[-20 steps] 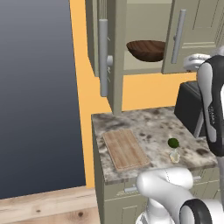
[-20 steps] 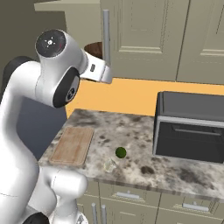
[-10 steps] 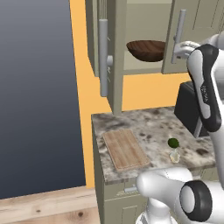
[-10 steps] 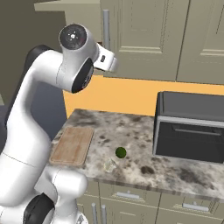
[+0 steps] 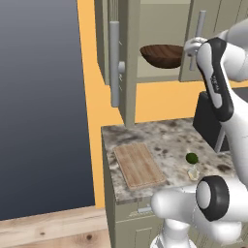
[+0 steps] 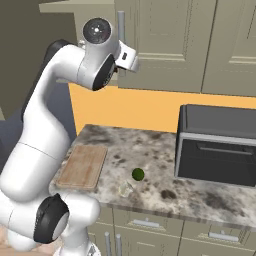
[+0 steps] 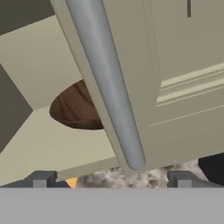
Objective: Open the cabinet. Place the bowl and condiment on the counter. Then place the lime and garlic on the cutting board.
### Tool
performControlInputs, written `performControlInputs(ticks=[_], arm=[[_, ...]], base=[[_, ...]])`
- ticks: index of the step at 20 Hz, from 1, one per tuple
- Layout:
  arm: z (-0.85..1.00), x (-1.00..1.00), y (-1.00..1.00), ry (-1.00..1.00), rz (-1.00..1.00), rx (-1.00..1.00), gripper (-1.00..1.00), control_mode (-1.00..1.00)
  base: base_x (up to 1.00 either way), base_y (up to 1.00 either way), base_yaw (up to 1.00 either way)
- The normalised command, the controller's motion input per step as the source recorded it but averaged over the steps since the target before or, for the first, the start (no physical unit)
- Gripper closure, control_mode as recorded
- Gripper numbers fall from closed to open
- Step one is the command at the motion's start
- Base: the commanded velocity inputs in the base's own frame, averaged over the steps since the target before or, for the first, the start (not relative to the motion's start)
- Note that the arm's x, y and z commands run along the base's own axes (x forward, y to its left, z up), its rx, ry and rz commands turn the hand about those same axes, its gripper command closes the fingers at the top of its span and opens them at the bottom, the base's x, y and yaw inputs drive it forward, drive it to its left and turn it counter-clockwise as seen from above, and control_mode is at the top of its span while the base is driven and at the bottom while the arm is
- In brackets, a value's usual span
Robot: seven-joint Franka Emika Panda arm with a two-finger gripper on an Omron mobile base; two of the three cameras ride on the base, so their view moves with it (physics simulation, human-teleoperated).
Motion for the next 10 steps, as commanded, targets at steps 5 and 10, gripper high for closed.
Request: performControlInputs(ticks=[5,10], arm=[[0.0,0.38,-0.19,-0.01,0.04,0.06,-1.0,-1.0],[0.01,0.33,-0.29,0.0,0.04,0.06,-1.0,-1.0]], base=[[0.0,0.0,0.0],[0.0,0.0,0.0]])
